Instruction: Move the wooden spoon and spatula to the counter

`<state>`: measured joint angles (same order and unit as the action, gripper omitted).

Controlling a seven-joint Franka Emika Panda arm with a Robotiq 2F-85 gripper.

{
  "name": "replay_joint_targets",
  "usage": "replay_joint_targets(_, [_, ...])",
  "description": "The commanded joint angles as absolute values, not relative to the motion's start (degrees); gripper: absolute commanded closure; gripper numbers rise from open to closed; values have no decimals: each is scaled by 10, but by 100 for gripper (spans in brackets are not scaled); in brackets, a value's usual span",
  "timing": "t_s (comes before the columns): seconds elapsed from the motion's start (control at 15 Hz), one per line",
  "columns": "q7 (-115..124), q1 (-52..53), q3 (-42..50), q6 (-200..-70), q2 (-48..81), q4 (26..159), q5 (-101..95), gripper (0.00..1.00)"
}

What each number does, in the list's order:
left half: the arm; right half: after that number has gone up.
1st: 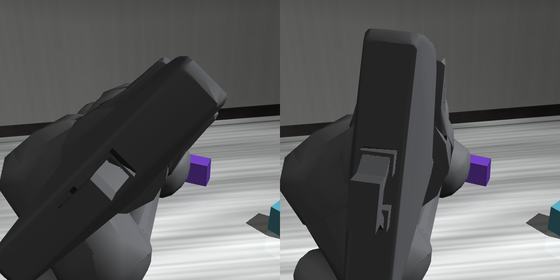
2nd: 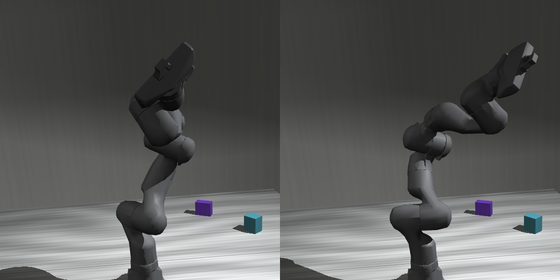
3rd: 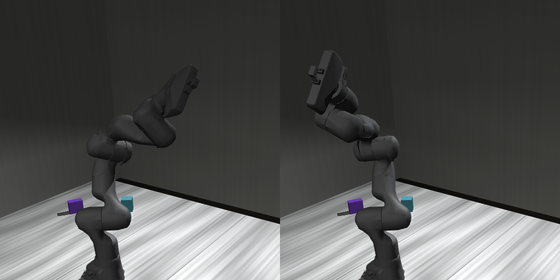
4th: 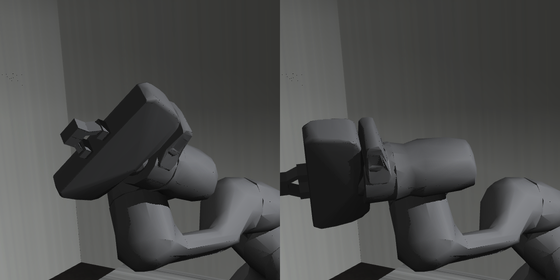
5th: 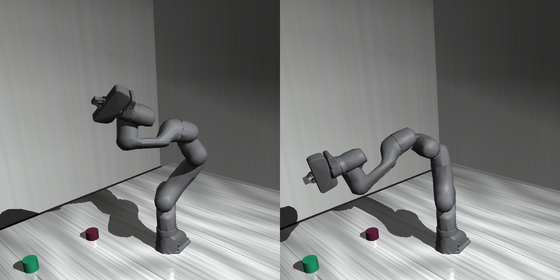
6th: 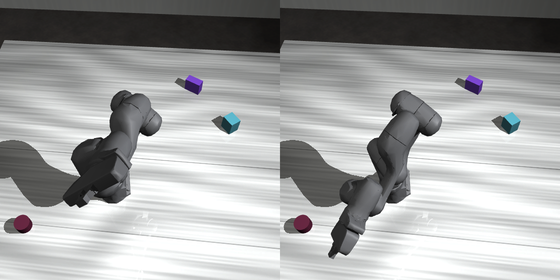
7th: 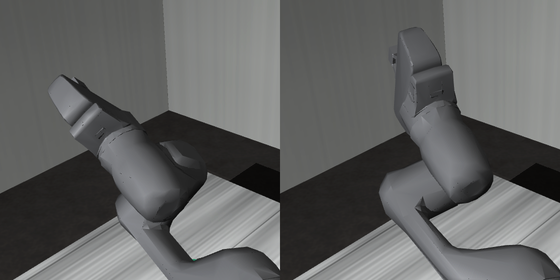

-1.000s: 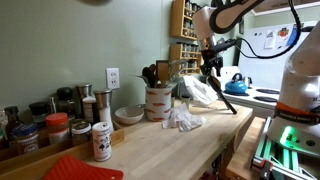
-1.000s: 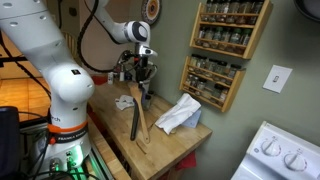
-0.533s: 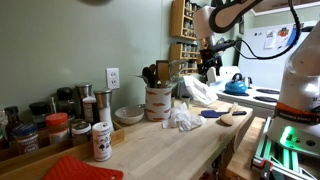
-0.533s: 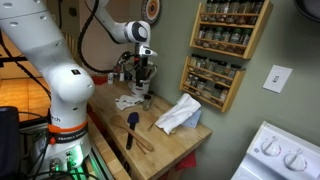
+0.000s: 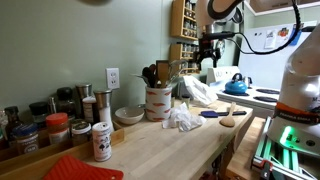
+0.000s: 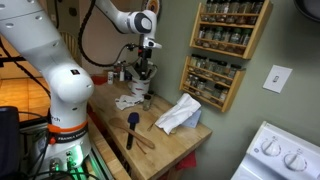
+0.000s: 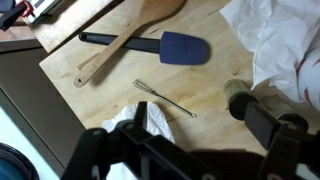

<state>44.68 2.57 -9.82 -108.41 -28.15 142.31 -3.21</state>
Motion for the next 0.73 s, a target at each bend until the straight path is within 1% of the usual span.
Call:
replay_joint_targets(0.0, [461, 10, -84, -1018, -322, 1386, 11, 0])
replay_joint_targets(0.2, [491, -9, -85, -954, -333, 1347, 12, 0])
replay_joint_targets(0.33, [477, -9, -89, -973, -327, 1350, 1, 0])
replay_joint_targets(0.67, [482, -15, -88, -962, -333, 1339, 1, 0])
